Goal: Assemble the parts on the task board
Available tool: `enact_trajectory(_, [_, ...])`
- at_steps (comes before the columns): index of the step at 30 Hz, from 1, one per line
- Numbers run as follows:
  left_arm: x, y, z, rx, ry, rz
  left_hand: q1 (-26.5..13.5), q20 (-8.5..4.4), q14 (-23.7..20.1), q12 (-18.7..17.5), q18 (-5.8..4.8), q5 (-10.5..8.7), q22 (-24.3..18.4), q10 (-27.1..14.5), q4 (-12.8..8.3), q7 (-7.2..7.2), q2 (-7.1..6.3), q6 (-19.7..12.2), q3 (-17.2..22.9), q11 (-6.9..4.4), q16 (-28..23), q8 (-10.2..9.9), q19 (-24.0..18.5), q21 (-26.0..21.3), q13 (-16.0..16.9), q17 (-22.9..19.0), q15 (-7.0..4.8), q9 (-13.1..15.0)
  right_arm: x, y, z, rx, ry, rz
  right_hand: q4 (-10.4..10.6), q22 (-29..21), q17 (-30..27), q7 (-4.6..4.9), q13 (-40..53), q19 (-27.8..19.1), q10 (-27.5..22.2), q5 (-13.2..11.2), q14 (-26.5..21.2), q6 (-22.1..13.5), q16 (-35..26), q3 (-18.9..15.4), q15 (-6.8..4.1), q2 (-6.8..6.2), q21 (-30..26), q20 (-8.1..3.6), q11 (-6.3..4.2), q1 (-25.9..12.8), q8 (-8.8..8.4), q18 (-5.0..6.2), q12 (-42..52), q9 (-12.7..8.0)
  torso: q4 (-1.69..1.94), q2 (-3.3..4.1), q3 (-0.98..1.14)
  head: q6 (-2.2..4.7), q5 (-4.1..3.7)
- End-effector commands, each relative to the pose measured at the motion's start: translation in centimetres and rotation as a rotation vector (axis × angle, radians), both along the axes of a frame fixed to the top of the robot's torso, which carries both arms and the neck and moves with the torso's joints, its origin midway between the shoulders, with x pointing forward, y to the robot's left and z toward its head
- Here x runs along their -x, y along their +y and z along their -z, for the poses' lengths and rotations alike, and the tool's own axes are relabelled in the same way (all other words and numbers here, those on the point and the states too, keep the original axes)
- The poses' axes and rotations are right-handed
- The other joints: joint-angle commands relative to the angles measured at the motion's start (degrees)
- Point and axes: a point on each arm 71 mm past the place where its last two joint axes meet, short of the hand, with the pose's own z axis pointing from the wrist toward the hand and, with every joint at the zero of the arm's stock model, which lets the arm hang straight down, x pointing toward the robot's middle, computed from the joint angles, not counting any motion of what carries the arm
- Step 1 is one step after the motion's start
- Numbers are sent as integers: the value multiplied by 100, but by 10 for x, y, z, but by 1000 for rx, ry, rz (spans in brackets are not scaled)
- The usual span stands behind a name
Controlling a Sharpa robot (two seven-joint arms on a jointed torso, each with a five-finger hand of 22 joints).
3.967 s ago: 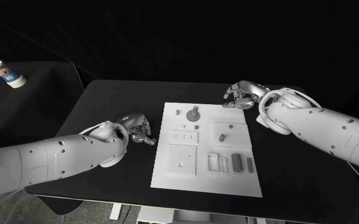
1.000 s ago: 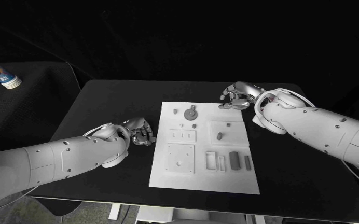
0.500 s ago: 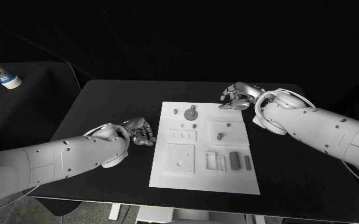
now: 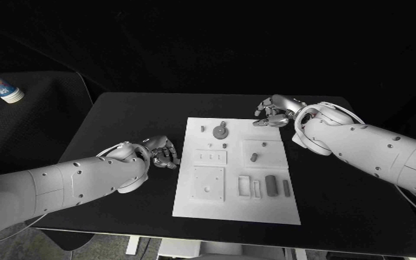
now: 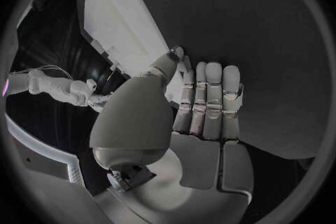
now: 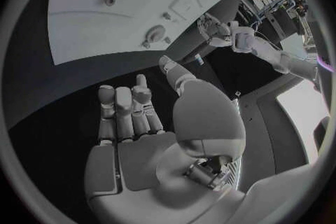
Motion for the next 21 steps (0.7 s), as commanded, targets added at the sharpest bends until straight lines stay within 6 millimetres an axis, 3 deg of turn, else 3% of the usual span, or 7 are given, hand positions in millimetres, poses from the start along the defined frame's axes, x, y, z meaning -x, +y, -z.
enact_trajectory(1, [5, -2, 10, -60, 38, 60, 78, -32, 5, 21, 84, 18, 8, -62, 0, -7, 12, 92, 47, 18, 44, 57, 6, 30, -52, 9, -40, 15, 1, 1, 1, 4, 11, -13, 9, -9, -9, 42, -7, -37, -44, 5, -44, 10, 0, 11, -15, 41, 221, 10, 5, -11, 12, -29, -30, 10, -2, 4, -2, -16, -6])
enact_trajectory(11, [4, -8, 9, -87, 5, 124, 71, -28, 6, 59, 75, 11, 13, -55, 17, 55, -26, 256, 19, 13, 68, 117, 3, 38, -55, 15, -39, 39, 1, 1, 1, 5, 13, -14, 12, -10, -10, 42, -8, -37, -44, 4, -44, 12, 1, 10, -15, 43, 221, 10, 5, -16, 12, -29, -29, 10, 2, 1, -2, -41, -11])
enact_trajectory(21, [-1, 1, 7, -72, -45, 96, 103, -45, 92, 229, 83, 47, 38, 206, 97, 153, 129, 659, 141, -57, 180, 236, 91, 102, -46, 39, -74, 89, 1, 0, 1, 5, 15, -13, 16, -11, -11, 42, -9, -36, -43, 4, -44, 13, 1, 10, -14, 47, 221, 10, 6, -21, 13, -30, -29, 10, 0, 0, 1, -31, -6])
